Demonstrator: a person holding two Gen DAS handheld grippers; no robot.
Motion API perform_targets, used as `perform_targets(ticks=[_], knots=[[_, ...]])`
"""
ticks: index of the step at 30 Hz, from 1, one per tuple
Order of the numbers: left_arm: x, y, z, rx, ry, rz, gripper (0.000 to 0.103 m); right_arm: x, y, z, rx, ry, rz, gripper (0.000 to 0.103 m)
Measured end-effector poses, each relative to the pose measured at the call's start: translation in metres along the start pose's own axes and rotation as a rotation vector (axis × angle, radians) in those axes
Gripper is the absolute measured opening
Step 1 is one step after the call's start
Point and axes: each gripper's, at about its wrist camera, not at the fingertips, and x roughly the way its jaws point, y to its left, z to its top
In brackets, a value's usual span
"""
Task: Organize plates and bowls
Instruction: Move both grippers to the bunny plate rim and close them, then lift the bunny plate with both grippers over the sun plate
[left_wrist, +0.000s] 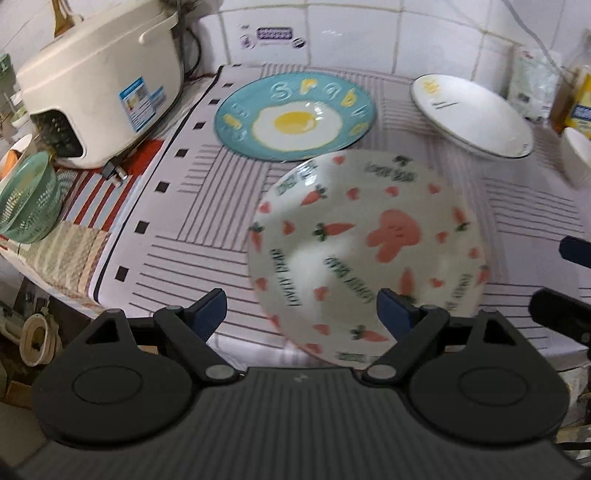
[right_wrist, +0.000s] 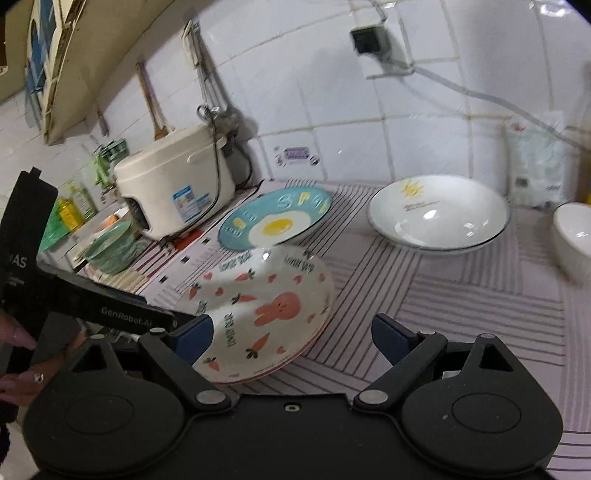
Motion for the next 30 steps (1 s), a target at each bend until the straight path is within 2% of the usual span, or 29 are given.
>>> perform_targets(ticks=[4, 6, 10, 12, 15, 17, 18, 22, 24, 28, 29, 30], knots=[[0.016, 0.009, -0.004, 0.005, 0.0, 0.039, 0.088, 0.023, -0.002, -0.007, -0.004, 0.039, 0.037, 0.094], [0.023, 0.013, -0.006, -0.001, 0.007, 0.054, 0.088, 0.036, -0.006, -0.009, 0.023, 0.063, 0.057, 0.086], [0.037, 0.021, -0.008, -0.028, 0.025, 0.031, 0.084, 0.059, -0.01, -0.015, 0.063, 0.095, 0.07, 0.077], [0.039, 0.025, -0.008, -0.067, 0.022, 0.004, 0.084, 0.068, -0.014, -0.017, 0.095, 0.104, 0.08, 0.065], [0.043, 0.03, -0.008, -0.116, 0.027, -0.002, 0.084, 0.078, -0.024, -0.02, 0.195, 0.126, 0.083, 0.054], [0.044, 0.03, -0.008, -0.107, 0.027, 0.013, 0.077, 0.079, -0.026, -0.02, 0.209, 0.117, 0.08, 0.05], [0.044, 0.029, -0.008, -0.101, 0.027, 0.015, 0.07, 0.08, -0.026, -0.019, 0.207, 0.118, 0.073, 0.046], [0.044, 0.03, -0.006, -0.121, 0.034, -0.023, 0.054, 0.083, -0.029, -0.017, 0.211, 0.127, 0.06, 0.034], [0.044, 0.028, -0.004, -0.11, 0.031, -0.021, 0.052, 0.085, -0.029, -0.016, 0.208, 0.134, 0.057, 0.028], [0.044, 0.019, -0.003, -0.07, 0.006, 0.03, 0.052, 0.086, -0.032, -0.013, 0.215, 0.154, 0.056, 0.027], [0.044, 0.017, -0.002, -0.069, 0.005, 0.034, 0.051, 0.087, -0.032, -0.013, 0.221, 0.155, 0.055, 0.027], [0.044, 0.016, -0.002, -0.068, 0.002, 0.031, 0.044, 0.087, -0.033, -0.013, 0.225, 0.152, 0.059, 0.026]])
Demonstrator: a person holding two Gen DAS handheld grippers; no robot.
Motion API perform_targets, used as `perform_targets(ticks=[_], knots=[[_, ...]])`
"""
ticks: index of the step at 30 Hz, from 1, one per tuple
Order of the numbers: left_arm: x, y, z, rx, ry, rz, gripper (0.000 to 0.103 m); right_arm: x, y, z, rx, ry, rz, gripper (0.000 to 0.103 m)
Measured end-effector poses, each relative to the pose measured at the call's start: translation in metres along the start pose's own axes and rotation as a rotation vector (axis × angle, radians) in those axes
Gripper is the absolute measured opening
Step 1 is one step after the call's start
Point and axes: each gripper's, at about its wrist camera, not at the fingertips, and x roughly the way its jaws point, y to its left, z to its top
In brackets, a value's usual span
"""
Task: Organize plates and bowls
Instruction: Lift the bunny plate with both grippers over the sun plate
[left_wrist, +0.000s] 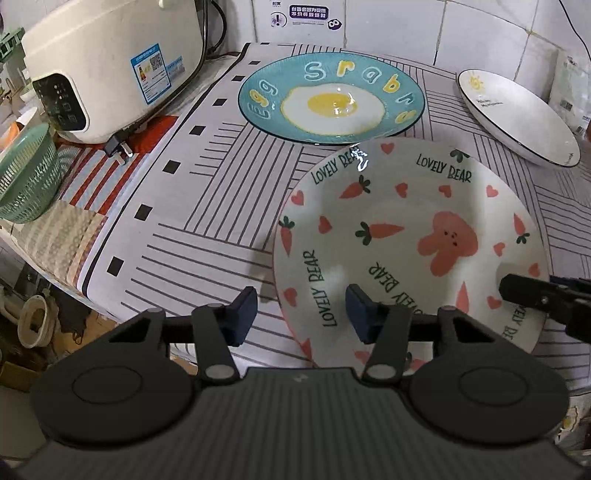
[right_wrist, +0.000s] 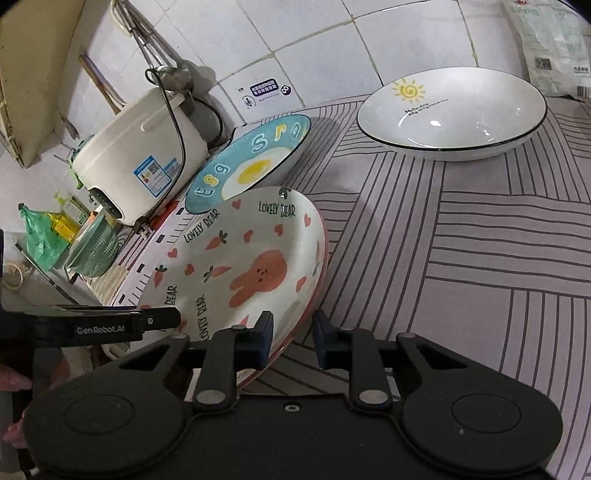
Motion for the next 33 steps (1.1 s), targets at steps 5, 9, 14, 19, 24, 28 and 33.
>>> perform_targets(ticks=[5, 9, 14, 19, 24, 28, 33], knots=[[0.0, -0.01, 0.001, 0.022, -0.031, 0.05, 0.037, 0.005, -0.003, 0.003, -0.009, -0.004, 0.017, 0.023], [0.002, -0.018, 0.003, 0.027, -0.054, 0.1, 0.037, 0.007, -0.005, 0.005, -0.019, 0.003, 0.037, 0.022], [0.002, -0.016, 0.003, 0.033, -0.054, 0.097, 0.036, 0.007, 0.0, 0.006, -0.11, 0.006, 0.048, 0.025], [-0.004, -0.022, 0.002, 0.051, -0.056, 0.079, 0.036, 0.002, -0.007, 0.007, -0.116, 0.012, 0.077, 0.025], [-0.01, -0.034, 0.01, 0.05, -0.072, 0.063, 0.036, -0.011, -0.015, -0.001, -0.128, -0.026, 0.088, 0.025], [-0.016, -0.048, 0.019, 0.068, -0.089, 0.033, 0.036, -0.022, -0.024, -0.005, -0.09, -0.046, 0.077, 0.025], [-0.03, -0.07, 0.033, 0.109, -0.138, -0.004, 0.036, -0.044, -0.033, -0.002, -0.063, -0.089, 0.052, 0.025]])
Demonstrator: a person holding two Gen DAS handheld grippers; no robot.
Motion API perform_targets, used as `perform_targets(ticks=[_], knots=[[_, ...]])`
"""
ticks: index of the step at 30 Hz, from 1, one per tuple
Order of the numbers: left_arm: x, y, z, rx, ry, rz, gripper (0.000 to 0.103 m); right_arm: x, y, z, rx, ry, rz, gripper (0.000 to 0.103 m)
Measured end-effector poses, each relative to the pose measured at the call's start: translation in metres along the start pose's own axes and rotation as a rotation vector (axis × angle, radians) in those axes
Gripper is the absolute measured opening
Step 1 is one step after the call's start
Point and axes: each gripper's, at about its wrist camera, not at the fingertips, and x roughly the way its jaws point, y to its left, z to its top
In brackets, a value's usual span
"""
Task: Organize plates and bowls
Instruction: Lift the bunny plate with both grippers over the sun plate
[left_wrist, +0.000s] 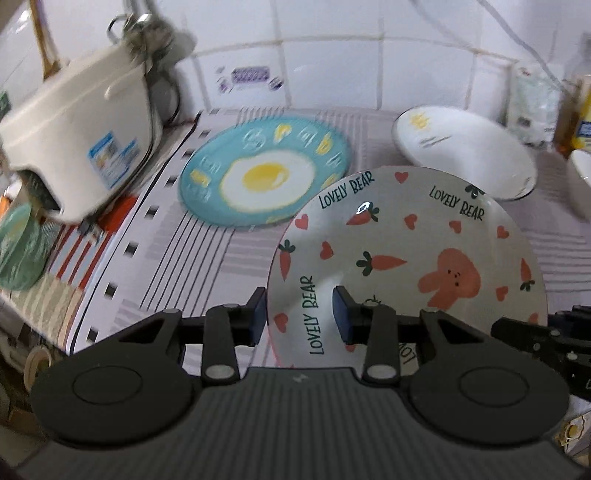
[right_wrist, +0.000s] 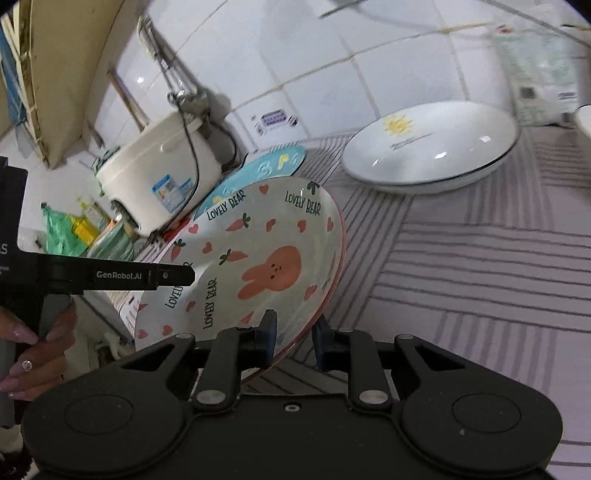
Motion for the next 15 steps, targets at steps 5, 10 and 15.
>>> perform_targets(ticks=[5, 10, 15], knots=[[-0.007, -0.022, 0.025, 0.026, -0.035, -0.043, 0.036, -0.025, -0.012, 0.014, 0.011, -0.048, -0.03, 0.025], [-0.005, -0.047, 0.049, 0.078, -0.068, -0.063, 0.036, -0.045, -0.028, 0.033, 0.02, -0.091, -0.062, 0.025], [0.008, -0.072, 0.07, 0.126, -0.08, -0.067, 0.036, -0.052, -0.043, 0.055, 0.015, -0.114, -0.099, 0.025]])
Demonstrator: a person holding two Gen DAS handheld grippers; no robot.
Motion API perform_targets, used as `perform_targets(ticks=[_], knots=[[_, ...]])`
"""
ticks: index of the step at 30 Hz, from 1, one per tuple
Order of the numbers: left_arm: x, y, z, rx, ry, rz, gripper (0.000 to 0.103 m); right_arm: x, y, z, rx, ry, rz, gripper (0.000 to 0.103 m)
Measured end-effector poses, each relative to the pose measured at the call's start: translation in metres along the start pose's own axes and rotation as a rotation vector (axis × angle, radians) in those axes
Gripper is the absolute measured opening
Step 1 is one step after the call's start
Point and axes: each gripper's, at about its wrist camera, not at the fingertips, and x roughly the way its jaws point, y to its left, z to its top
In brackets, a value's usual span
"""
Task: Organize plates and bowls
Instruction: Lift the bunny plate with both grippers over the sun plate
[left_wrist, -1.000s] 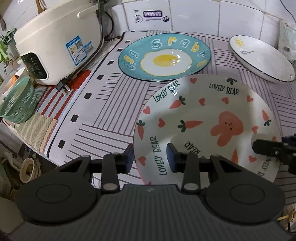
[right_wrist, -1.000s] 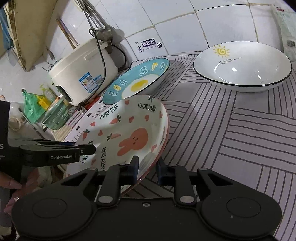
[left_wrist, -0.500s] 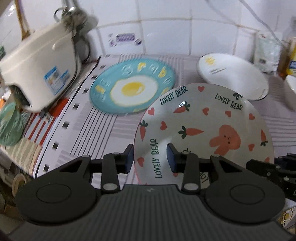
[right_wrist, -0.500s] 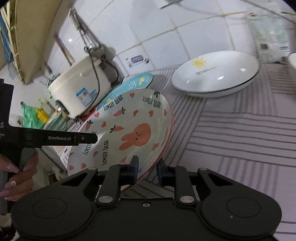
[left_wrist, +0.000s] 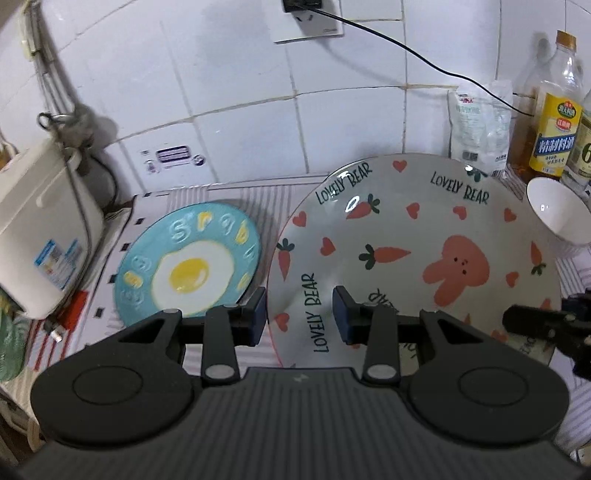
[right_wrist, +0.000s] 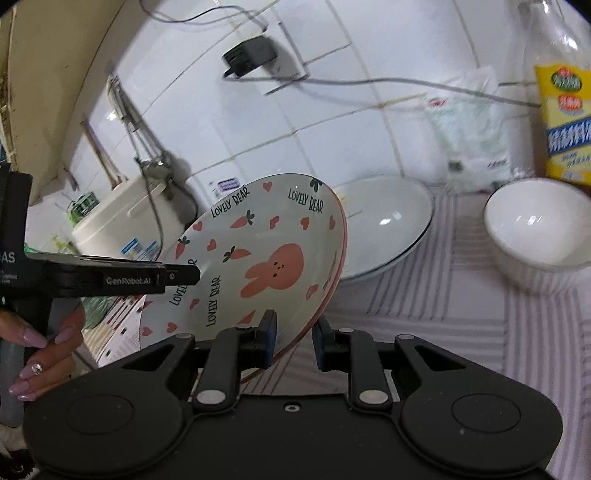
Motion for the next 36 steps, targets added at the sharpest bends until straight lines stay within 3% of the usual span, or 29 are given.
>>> perform_targets(ticks=[10, 20, 30, 36], knots=[[0.064, -0.006, 0.041, -0.067, 0.05, -0.062, 0.036, 0.028, -0.041, 0.04, 0.046, -0.009, -0.036, 0.025], [0.104, -0.013, 0.059, -0.03, 0.119, -0.065, 0.035, 0.059, -0.058, 0.054, 0.041, 0.01, -0.079, 0.025], [0.122, -0.024, 0.064, 0.016, 0.148, -0.064, 0.035, 0.073, -0.057, 0.069, 0.049, 0.043, -0.173, 0.026], [0.127, -0.028, 0.063, 0.025, 0.144, -0.072, 0.032, 0.088, -0.049, 0.076, 0.033, 0.127, -0.289, 0.026]])
